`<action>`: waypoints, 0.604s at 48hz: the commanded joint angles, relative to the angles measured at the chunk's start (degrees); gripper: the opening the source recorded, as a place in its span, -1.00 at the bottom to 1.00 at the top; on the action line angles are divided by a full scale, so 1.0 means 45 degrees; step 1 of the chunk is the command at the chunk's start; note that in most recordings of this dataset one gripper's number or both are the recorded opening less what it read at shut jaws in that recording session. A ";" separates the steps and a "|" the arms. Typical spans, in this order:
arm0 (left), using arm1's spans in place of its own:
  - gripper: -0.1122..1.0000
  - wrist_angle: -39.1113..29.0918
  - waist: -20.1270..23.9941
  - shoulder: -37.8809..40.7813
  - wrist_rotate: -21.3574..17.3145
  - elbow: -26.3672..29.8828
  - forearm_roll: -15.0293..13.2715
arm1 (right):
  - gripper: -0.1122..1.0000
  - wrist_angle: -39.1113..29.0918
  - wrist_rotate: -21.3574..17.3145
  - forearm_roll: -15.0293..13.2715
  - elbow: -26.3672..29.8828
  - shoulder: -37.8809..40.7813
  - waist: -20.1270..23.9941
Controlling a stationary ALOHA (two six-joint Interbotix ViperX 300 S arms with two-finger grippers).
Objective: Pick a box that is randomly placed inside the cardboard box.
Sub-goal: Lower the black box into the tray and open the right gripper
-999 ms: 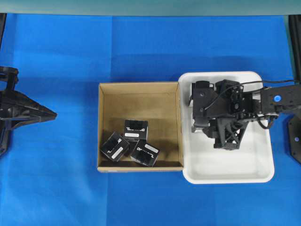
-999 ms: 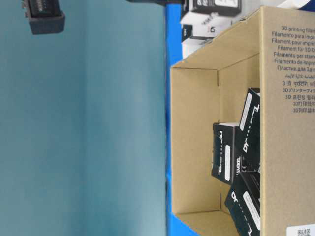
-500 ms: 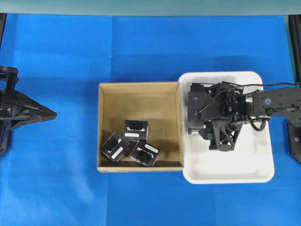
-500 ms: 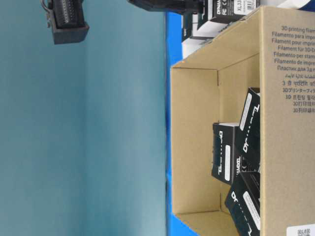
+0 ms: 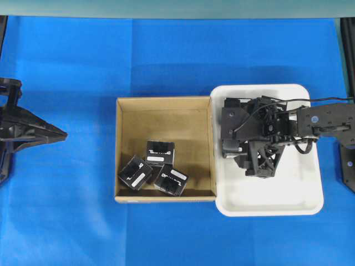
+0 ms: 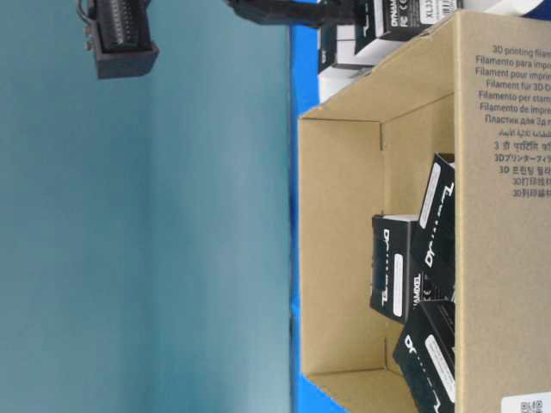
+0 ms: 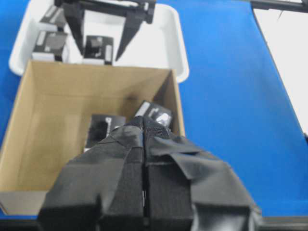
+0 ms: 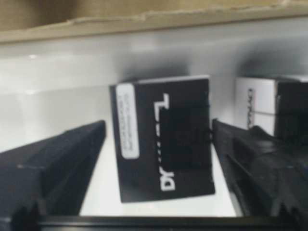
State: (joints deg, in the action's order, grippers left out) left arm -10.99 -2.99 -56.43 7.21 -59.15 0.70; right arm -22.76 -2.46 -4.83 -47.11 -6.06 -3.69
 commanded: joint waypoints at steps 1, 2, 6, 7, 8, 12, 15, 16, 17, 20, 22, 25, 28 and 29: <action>-0.93 0.0117 -0.0020 0.0078 0.0020 0.0215 0.0039 | 0.98 0.0234 -0.0020 0.0039 0.0117 -0.0137 0.0000; -0.93 0.0117 0.0000 0.0078 0.0020 0.0215 0.0039 | 0.98 0.0313 -0.0020 0.0039 0.0137 -0.0176 0.0000; -0.93 0.0117 -0.0020 0.0039 0.0020 0.0215 0.0020 | 0.95 0.0449 -0.0039 0.0039 0.0156 -0.0449 0.0000; -0.93 0.0117 -0.0020 0.0039 0.0020 0.0215 0.0039 | 0.94 0.0469 -0.0039 0.0039 0.0176 -0.0547 0.0000; -0.93 0.0117 -0.0020 0.0039 0.0020 0.0215 0.0039 | 0.93 0.0488 -0.0020 0.0039 0.0195 -0.0645 0.0000; -0.93 0.0117 0.0000 0.0059 0.0000 0.0215 0.0020 | 0.94 0.0566 -0.0020 0.0039 0.0195 -0.1055 -0.0078; -0.93 0.0117 0.0000 0.0078 0.0000 0.0215 0.0039 | 0.94 0.0605 -0.0020 0.0039 0.0156 -0.1367 -0.0098; -0.93 0.0117 0.0000 0.0078 0.0000 0.0215 0.0039 | 0.94 0.0605 -0.0020 0.0039 0.0156 -0.1484 -0.0098; -0.93 0.0117 0.0000 0.0098 0.0000 0.0215 0.0020 | 0.94 0.0605 -0.0020 0.0039 0.0137 -0.1582 -0.0098; -0.93 0.0098 0.0000 0.0098 0.0000 0.0215 0.0039 | 0.94 0.0625 -0.0020 0.0039 0.0137 -0.1973 -0.0078; -0.93 0.0117 0.0000 0.0098 0.0000 0.0215 0.0039 | 0.94 0.0664 -0.0020 0.0039 0.0137 -0.2187 -0.0098; -0.93 0.0059 0.0020 0.0078 0.0000 0.0195 0.0039 | 0.94 0.0762 -0.0020 0.0039 0.0137 -0.2500 -0.0117; -0.93 0.0059 0.0059 0.0078 0.0000 0.0176 0.0020 | 0.94 0.0898 -0.0020 0.0039 0.0117 -0.2793 -0.0098; -0.93 0.0039 0.0078 0.0059 0.0000 0.0176 0.0039 | 0.94 0.0937 -0.0020 0.0059 0.0098 -0.2891 -0.0098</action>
State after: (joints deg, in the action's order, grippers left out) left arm -10.99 -2.99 -56.43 7.21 -59.15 0.70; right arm -19.60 -2.55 -4.75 -46.93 -17.58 -4.22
